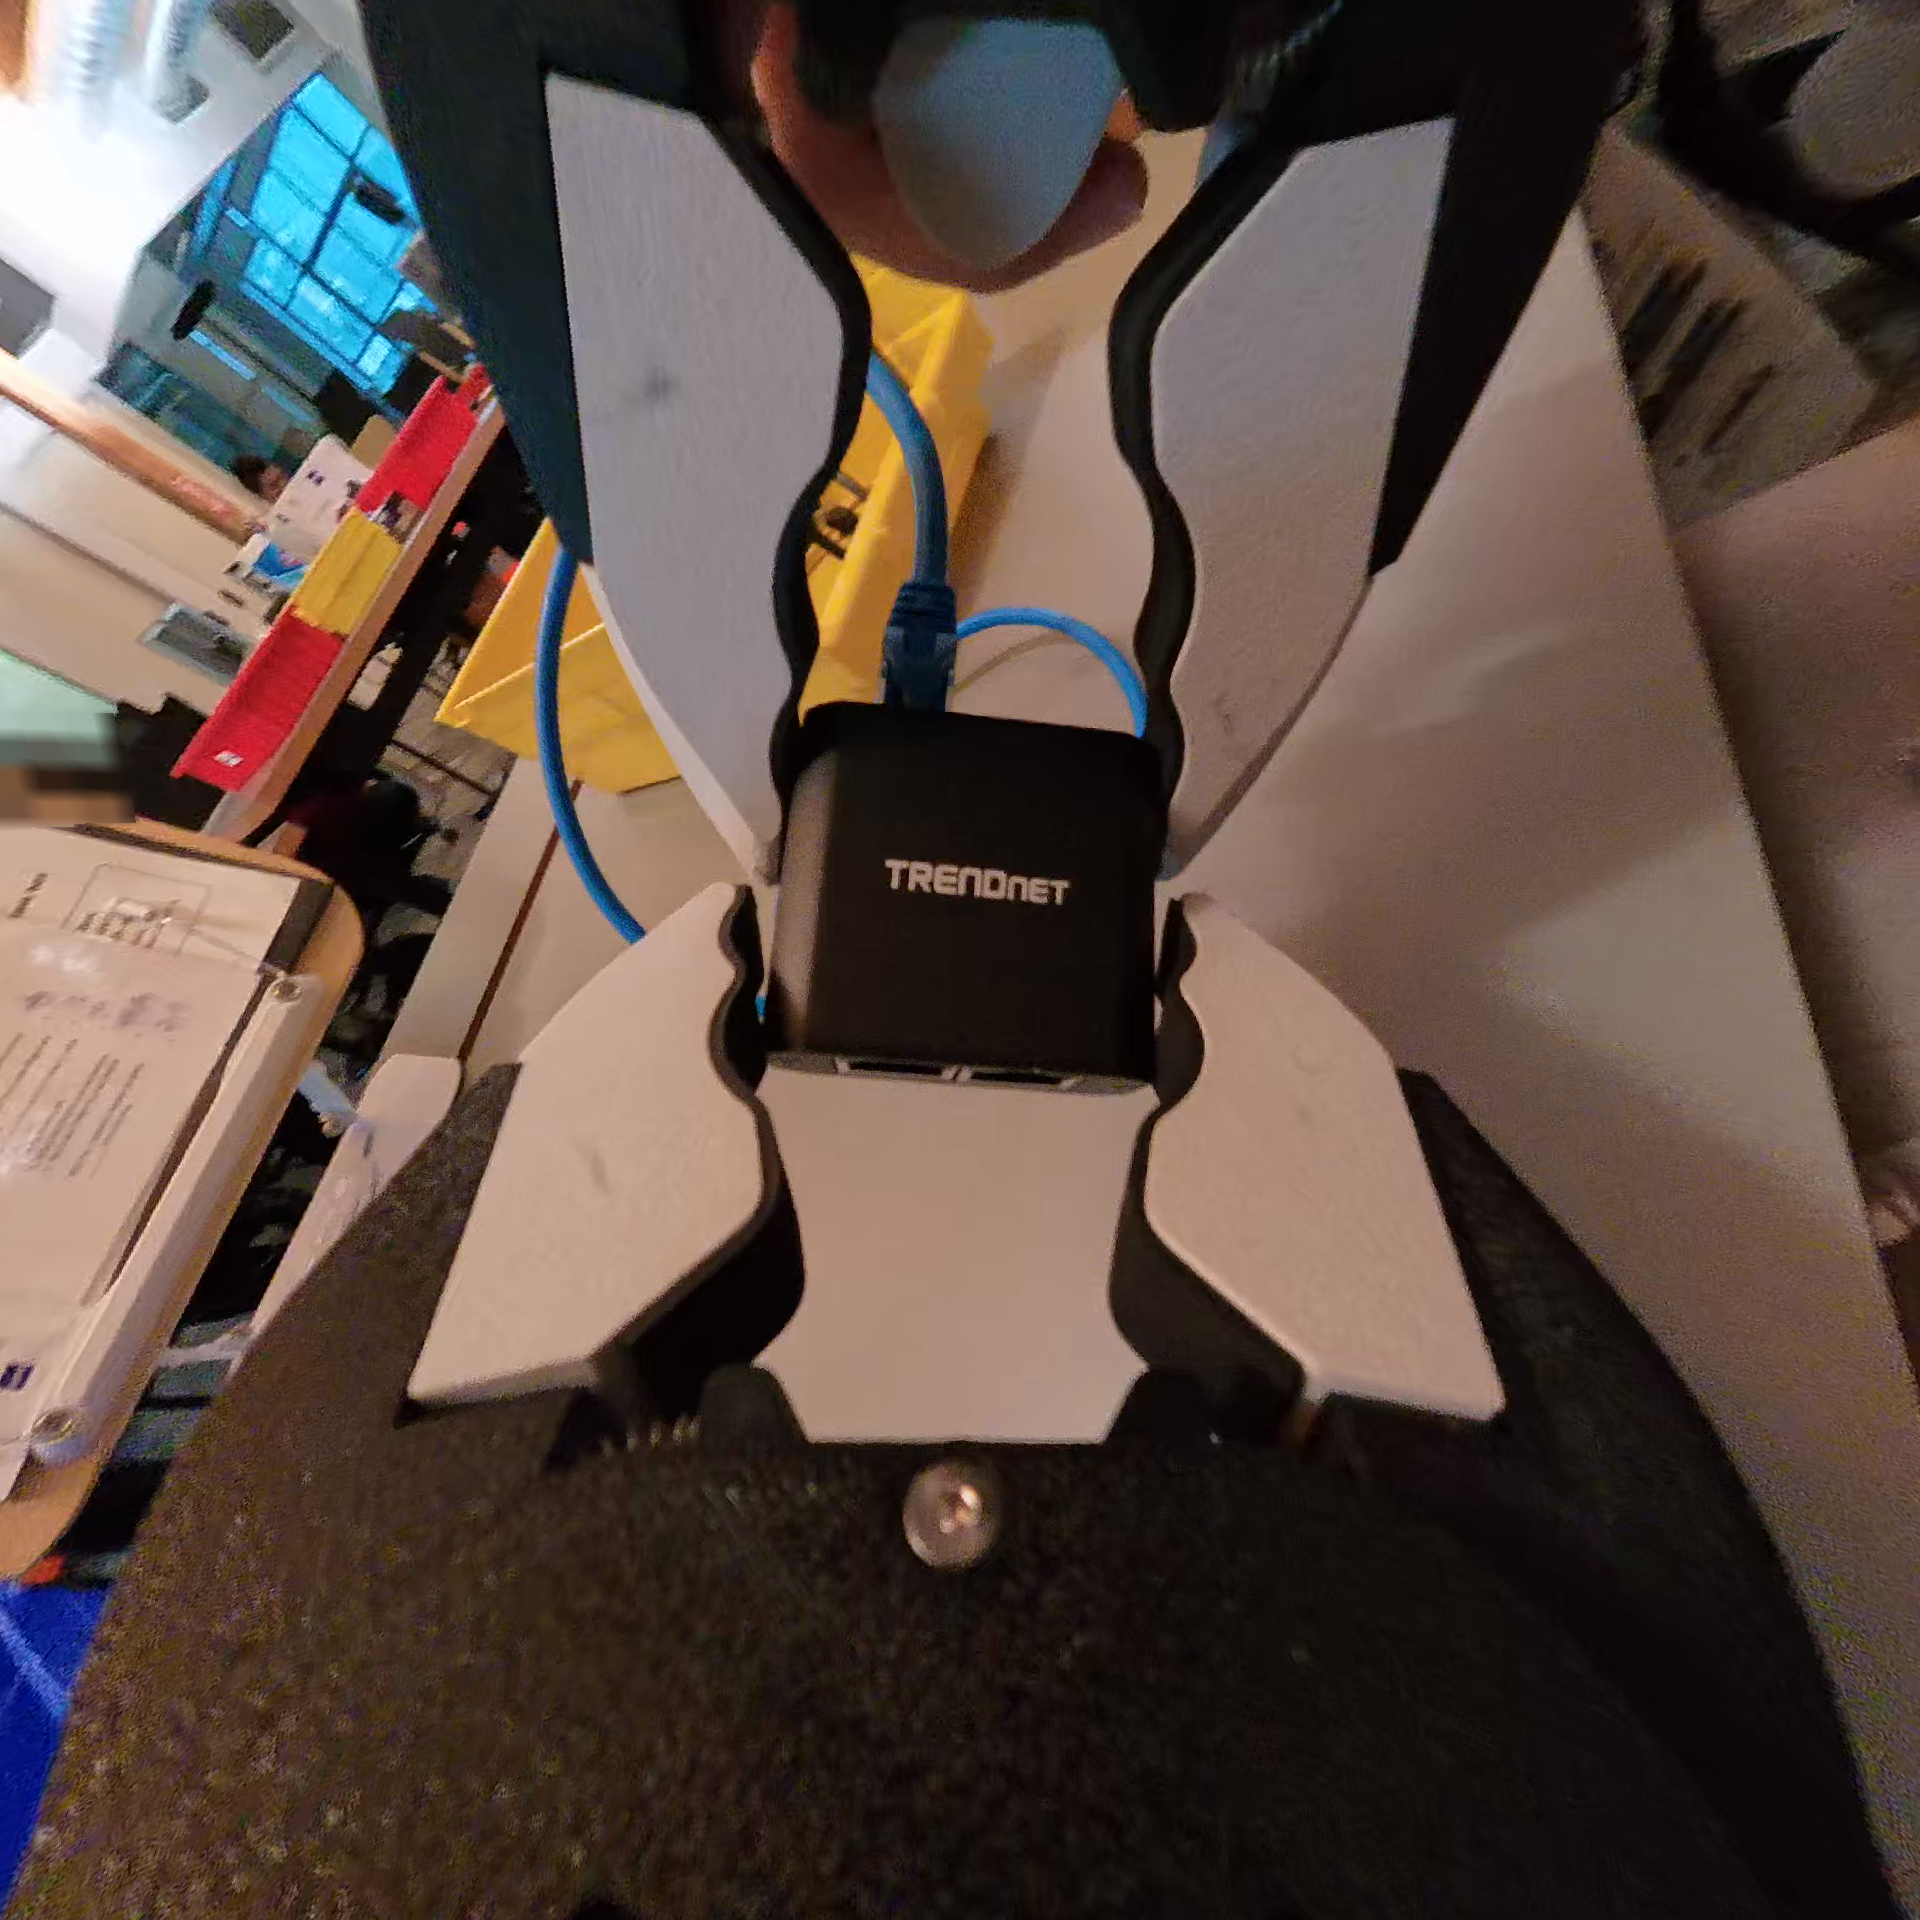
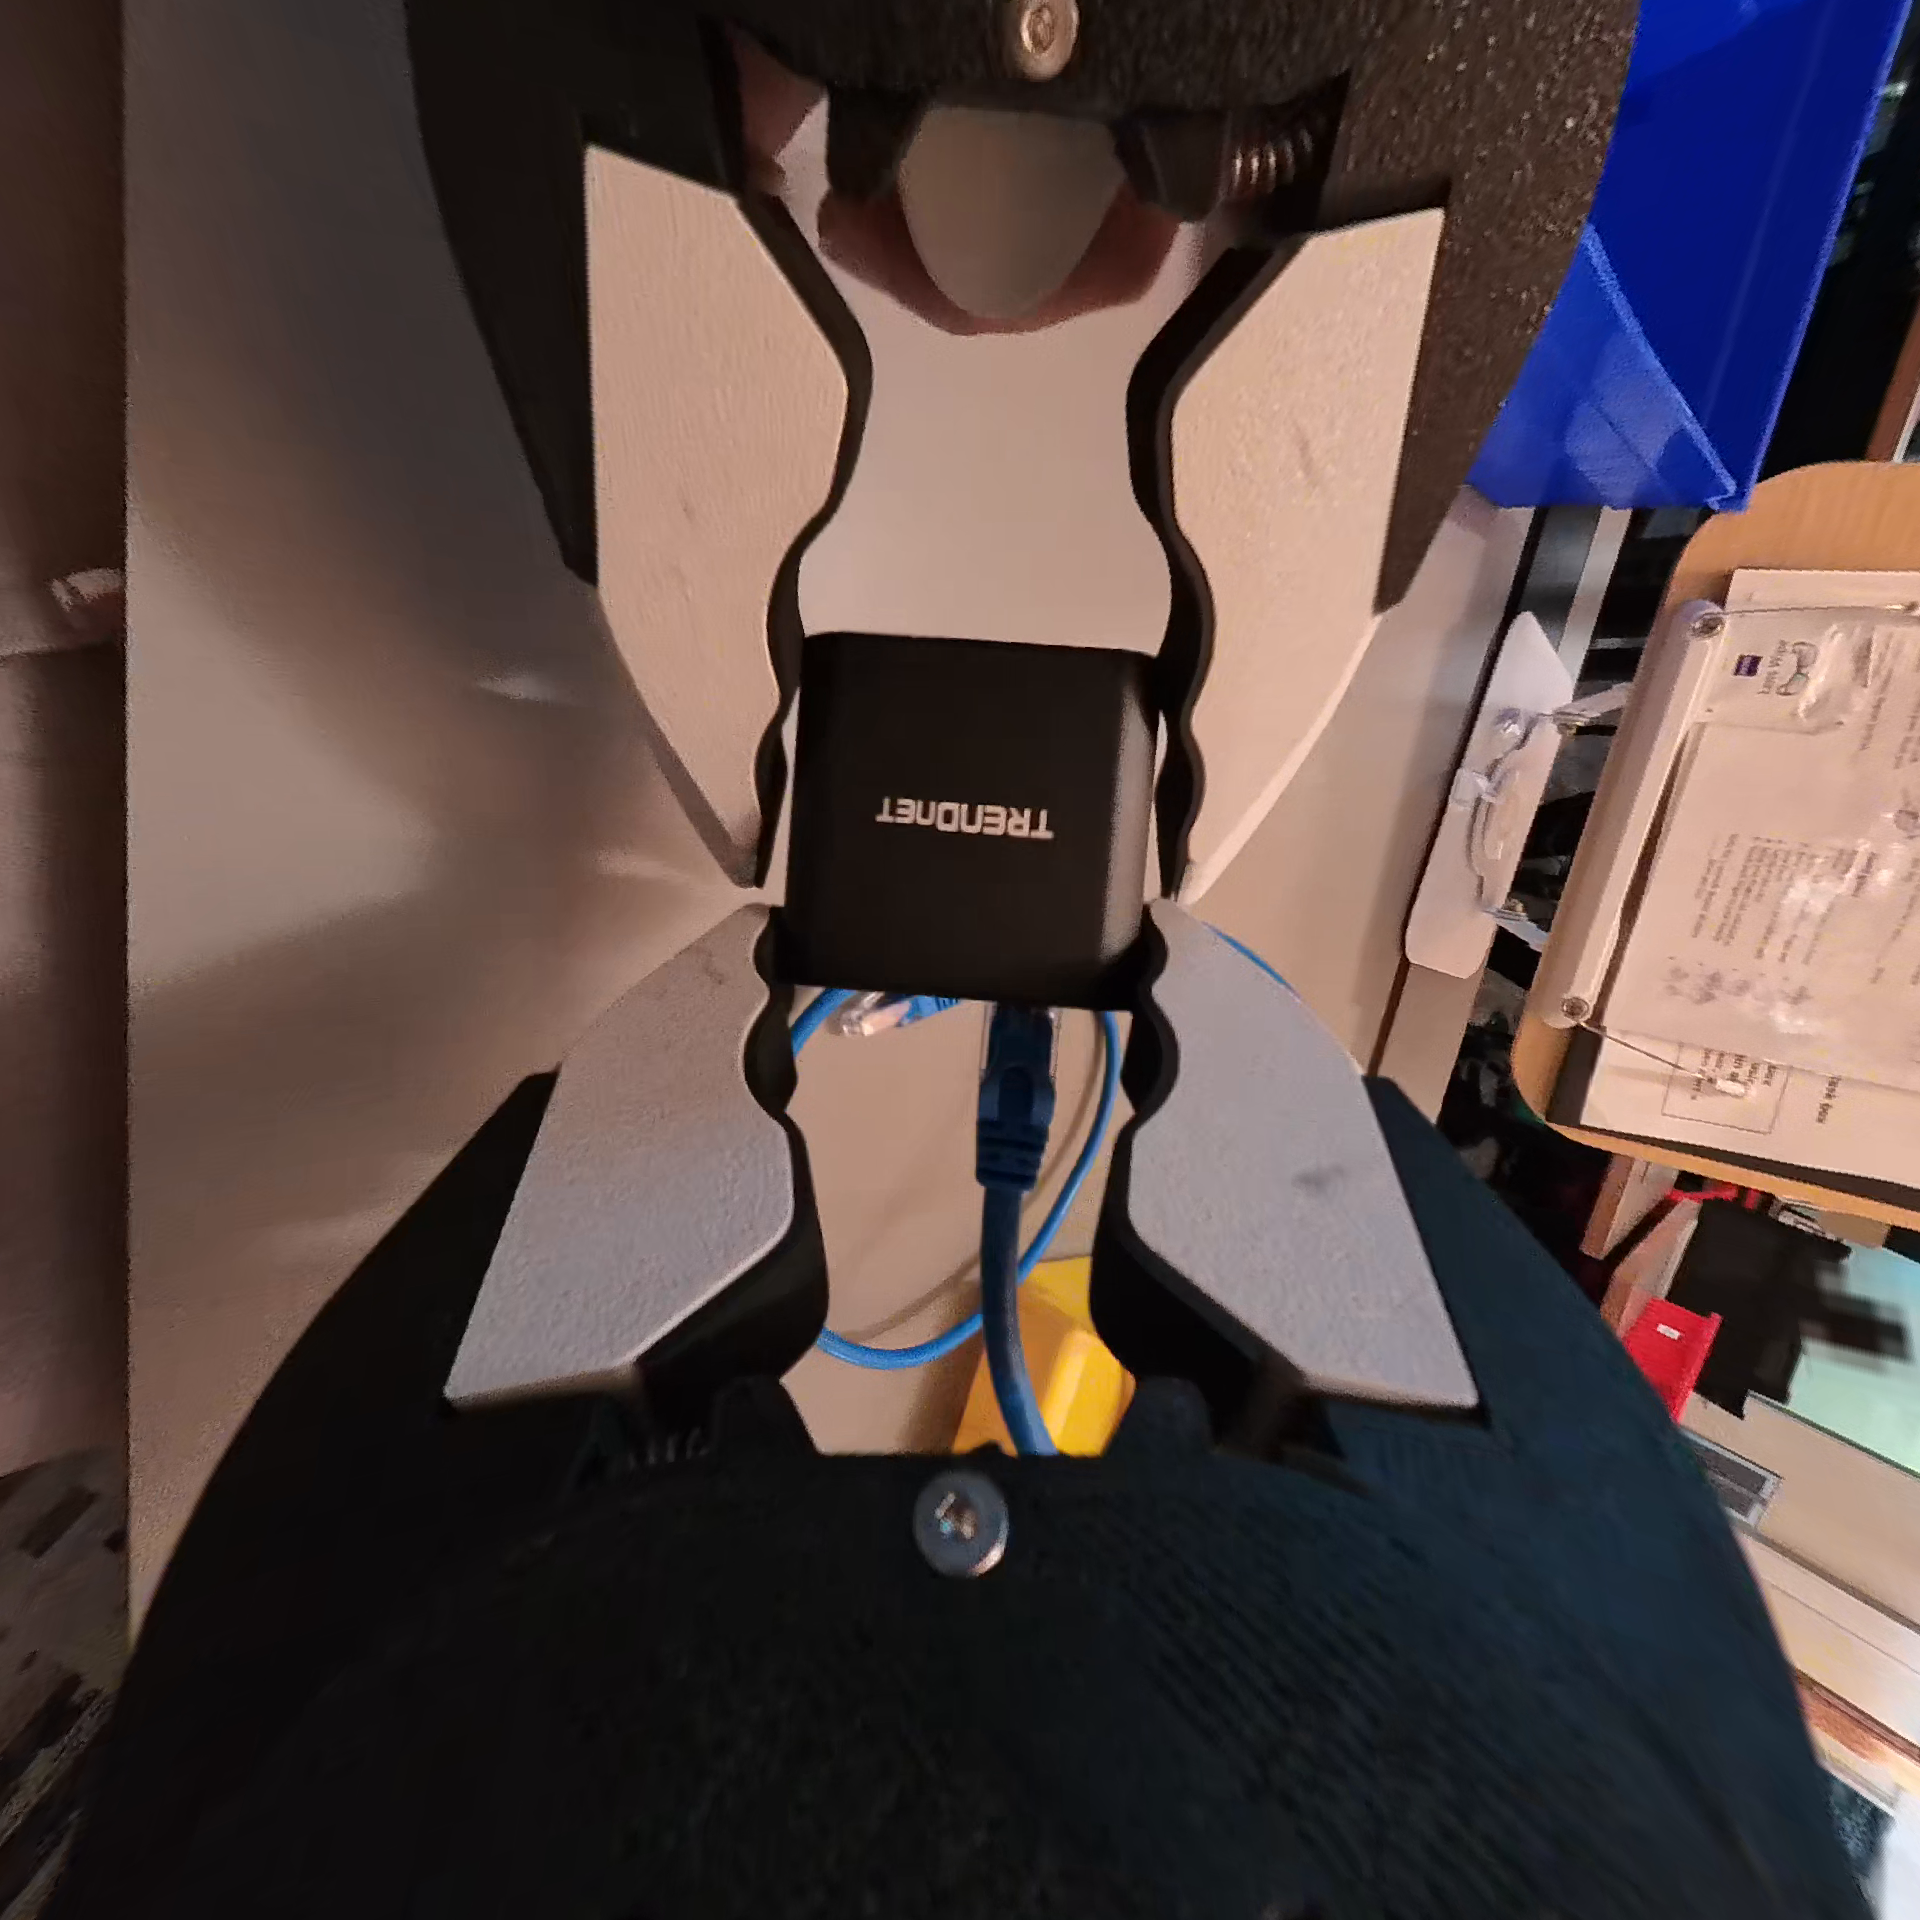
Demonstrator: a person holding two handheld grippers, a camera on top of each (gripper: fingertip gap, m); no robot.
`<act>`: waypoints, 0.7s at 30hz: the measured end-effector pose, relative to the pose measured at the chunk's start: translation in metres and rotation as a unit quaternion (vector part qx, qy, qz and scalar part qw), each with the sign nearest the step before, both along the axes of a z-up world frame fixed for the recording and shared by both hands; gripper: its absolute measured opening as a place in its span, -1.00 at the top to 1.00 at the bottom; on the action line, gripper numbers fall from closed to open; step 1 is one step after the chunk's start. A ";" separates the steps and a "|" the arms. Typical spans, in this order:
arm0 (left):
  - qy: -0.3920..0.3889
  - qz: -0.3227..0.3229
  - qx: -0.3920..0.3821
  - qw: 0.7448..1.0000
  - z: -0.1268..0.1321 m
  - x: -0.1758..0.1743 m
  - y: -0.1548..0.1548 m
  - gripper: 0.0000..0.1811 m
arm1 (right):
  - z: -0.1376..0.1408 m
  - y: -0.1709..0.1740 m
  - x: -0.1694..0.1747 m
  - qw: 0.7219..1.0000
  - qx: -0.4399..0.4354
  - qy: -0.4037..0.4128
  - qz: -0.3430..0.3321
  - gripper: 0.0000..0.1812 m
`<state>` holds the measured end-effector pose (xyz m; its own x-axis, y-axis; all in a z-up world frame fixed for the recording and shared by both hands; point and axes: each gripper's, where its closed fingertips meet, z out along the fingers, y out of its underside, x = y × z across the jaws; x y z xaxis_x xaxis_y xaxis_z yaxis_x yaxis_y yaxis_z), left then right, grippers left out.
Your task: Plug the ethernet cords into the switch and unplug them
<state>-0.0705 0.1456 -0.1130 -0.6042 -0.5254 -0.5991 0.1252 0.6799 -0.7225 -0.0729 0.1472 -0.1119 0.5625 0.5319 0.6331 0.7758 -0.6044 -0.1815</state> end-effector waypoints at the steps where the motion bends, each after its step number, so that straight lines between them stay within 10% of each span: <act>1: -0.003 0.002 -0.009 1.000 0.001 0.001 -0.001 0.20 | 0.001 -0.001 0.002 1.000 0.002 0.000 -0.006 0.32; 6: -0.016 0.040 -0.109 0.993 0.021 0.008 0.018 0.20 | 0.040 0.000 0.024 0.986 0.153 0.015 -0.069 0.33; 9: -0.026 0.071 -0.178 0.981 0.034 0.012 0.043 0.20 | 0.075 0.005 0.023 0.924 0.305 0.189 -0.135 0.34; 13: -0.051 0.085 -0.208 0.973 0.049 0.010 0.060 0.21 | 0.071 0.019 0.030 0.709 0.396 0.540 -0.221 0.38; 17: -0.066 0.080 -0.158 0.982 0.050 0.007 0.053 0.21 | 0.037 0.044 0.003 0.499 0.277 0.803 -0.174 0.37; 21: -0.077 0.056 -0.129 0.987 0.052 0.003 0.040 0.21 | 0.040 0.056 -0.011 0.397 0.258 0.873 -0.113 0.41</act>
